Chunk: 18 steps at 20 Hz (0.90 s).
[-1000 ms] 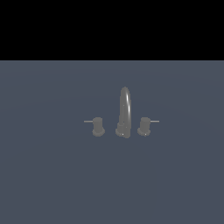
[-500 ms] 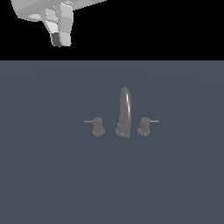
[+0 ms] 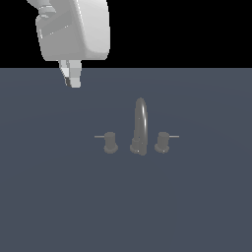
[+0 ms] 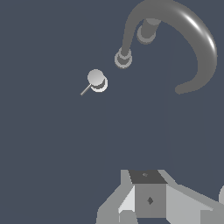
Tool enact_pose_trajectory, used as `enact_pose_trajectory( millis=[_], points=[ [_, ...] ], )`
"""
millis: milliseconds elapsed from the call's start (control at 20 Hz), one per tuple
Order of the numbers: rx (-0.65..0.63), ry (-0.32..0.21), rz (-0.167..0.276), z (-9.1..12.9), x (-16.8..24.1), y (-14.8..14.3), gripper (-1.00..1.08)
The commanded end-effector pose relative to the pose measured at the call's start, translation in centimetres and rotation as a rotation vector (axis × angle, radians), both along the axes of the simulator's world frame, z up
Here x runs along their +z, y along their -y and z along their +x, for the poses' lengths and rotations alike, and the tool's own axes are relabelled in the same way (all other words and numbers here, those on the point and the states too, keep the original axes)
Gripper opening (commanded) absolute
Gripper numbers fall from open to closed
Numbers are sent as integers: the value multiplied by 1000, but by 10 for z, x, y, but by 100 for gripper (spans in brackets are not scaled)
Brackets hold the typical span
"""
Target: Turn on the faucet by rotating a designated handle.
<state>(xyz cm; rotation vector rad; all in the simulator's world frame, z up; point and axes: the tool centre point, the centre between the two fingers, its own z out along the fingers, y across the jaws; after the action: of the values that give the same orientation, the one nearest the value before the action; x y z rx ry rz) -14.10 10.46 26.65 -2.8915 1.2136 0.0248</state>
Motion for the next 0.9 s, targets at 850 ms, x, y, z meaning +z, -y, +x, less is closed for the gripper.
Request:
enact_pose_trajectory(
  millis=[850],
  points=[
    [-344, 4, -1, 75, -94, -12, -100]
  ],
)
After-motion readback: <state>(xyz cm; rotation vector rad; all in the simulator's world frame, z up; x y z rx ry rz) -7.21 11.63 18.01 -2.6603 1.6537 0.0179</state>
